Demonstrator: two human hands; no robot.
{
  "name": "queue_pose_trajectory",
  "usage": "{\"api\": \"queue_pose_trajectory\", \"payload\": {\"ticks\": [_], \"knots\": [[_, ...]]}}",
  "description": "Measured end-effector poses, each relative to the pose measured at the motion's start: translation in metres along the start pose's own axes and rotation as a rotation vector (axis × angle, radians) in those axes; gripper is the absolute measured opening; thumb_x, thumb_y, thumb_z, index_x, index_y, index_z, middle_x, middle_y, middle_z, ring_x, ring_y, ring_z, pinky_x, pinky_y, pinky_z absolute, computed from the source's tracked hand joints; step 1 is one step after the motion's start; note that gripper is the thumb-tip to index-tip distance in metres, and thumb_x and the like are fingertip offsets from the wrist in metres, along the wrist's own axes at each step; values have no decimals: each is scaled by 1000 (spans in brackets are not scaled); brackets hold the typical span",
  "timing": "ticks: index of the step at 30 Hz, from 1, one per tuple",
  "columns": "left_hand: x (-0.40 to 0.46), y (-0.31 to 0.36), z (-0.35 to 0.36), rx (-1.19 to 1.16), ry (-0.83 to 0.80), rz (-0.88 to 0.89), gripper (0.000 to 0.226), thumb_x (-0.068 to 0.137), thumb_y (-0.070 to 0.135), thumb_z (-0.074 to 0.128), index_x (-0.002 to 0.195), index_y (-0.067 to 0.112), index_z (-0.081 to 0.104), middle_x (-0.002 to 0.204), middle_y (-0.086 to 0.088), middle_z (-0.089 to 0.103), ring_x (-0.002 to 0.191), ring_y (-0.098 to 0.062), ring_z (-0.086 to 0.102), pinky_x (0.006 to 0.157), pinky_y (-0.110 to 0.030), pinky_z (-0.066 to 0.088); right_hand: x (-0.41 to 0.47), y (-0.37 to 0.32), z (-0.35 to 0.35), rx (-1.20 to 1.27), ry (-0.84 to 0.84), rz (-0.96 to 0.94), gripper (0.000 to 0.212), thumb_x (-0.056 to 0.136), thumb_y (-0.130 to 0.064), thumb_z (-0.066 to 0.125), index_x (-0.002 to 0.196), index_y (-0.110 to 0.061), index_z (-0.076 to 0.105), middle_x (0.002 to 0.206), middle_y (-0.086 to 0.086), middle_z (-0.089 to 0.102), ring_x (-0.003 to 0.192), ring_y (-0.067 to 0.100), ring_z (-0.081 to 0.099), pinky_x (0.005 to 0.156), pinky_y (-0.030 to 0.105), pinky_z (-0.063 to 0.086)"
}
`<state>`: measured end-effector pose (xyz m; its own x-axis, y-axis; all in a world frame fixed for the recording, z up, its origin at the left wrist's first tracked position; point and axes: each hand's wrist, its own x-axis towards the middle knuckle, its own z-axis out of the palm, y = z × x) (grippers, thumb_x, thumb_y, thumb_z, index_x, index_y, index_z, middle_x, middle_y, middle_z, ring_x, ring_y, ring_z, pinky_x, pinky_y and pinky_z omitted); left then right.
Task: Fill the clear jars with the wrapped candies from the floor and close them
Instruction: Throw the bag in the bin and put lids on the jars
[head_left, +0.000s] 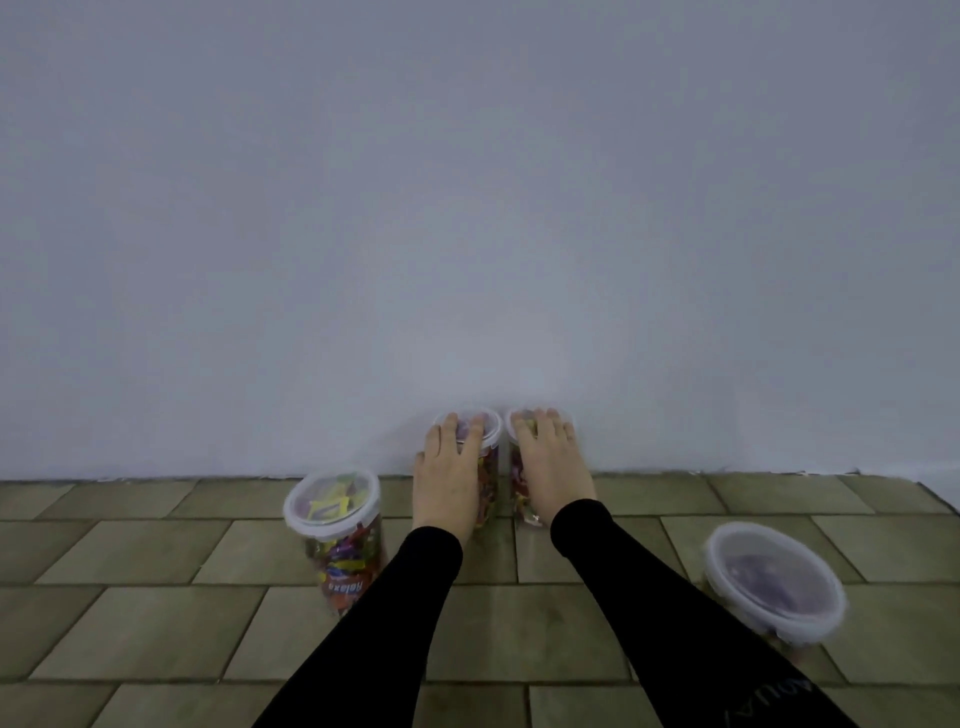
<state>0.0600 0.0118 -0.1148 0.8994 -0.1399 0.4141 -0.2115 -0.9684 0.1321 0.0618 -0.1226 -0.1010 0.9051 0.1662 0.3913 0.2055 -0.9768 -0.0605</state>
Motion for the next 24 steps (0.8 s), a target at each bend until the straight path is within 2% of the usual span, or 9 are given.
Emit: {"api": "queue_pose_trajectory", "payload": {"ticks": [8,13,15,16,18,20,22,24], "knots": [[34,-7,15,-7,9,-27,68,92,8,43,152,25,16,156,-8,17,140,-27,19,102,-36,33,33,3,23,71,78,29,52,89,-2,50,140,-4,40,143,21,42,136,35,35,118,44,22],[32,-4,6,-76,-70,-19,84,92,20,54,154,22,-1,160,-9,9,145,-29,10,112,-39,27,30,1,13,-46,-45,83,55,100,-12,38,150,-8,15,155,23,18,146,39,9,119,47,9],[22,1,-9,-69,-38,-33,78,91,31,56,153,24,10,159,-7,13,143,-28,15,111,-41,27,23,-4,5,-73,-75,104,57,100,-16,40,150,-8,13,157,21,12,146,41,4,117,50,11],[12,2,-19,-30,-12,-53,70,91,37,54,151,25,20,158,-6,18,141,-28,19,107,-43,28,16,-9,1,-66,-91,104,58,99,-17,41,150,-9,15,158,20,11,146,41,4,116,51,13],[-7,2,-37,38,27,-136,60,90,43,51,144,27,31,155,-6,22,139,-32,19,104,-48,26,3,-19,-7,-29,-96,89,49,96,-18,45,142,-11,33,156,18,18,146,38,9,115,52,16],[-27,-5,-50,42,8,-267,63,89,42,52,145,26,28,157,-11,13,143,-38,8,108,-56,19,-14,-28,-17,13,-84,78,33,92,-19,48,125,-13,51,149,15,33,143,34,19,113,51,22],[-43,-17,-56,40,-35,-398,73,87,38,54,150,26,18,159,-16,2,144,-45,-4,111,-62,12,-34,-33,-30,1,-86,98,27,92,-25,48,117,-17,55,139,9,43,137,31,28,109,51,25],[-54,-30,-55,36,-72,-512,76,89,31,52,153,25,12,159,-19,-2,142,-50,-8,112,-62,10,-50,-33,-41,-39,-80,157,29,92,-30,47,118,-19,55,136,5,47,136,30,31,107,55,24]]}}
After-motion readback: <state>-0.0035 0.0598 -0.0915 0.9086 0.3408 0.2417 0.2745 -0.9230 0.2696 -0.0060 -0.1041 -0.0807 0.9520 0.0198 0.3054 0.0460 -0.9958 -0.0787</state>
